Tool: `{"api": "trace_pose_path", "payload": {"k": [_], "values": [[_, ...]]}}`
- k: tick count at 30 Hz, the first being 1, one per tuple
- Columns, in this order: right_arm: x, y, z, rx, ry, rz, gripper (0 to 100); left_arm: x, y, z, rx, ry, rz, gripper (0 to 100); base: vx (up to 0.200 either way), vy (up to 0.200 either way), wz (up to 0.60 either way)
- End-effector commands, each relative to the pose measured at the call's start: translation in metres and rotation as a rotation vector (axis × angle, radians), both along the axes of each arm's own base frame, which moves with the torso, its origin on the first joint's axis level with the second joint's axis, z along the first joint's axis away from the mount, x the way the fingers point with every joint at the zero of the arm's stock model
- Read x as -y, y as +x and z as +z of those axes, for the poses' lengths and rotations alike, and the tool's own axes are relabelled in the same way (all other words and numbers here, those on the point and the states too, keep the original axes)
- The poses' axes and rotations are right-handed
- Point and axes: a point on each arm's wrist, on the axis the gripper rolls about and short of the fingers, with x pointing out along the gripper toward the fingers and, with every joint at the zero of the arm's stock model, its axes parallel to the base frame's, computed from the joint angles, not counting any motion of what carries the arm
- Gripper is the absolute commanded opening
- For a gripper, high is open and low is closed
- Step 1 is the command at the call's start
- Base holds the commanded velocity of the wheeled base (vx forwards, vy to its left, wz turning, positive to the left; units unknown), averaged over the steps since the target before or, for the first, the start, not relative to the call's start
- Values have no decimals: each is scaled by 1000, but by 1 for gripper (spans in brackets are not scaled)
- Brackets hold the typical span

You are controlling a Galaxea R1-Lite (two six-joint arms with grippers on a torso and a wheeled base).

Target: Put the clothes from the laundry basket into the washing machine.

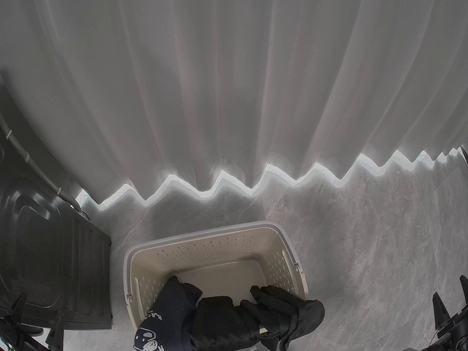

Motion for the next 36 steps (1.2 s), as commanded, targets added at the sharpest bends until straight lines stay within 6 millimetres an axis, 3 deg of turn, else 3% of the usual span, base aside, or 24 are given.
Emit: {"api": "trace_pose_path", "payload": {"k": [1,9,18,36], "values": [[0,0,-5,-1,0,0,100,0,0,-5,0,1,0,100,0,0,0],[0,0,-5,-1,0,0,100,0,0,-5,0,-1,0,100,0,0,0],[0,0,-5,-1,0,0,100,0,0,-5,0,-1,0,100,200,0,0],[0,0,-5,-1,0,0,100,0,0,-5,0,1,0,100,0,0,0]]}}
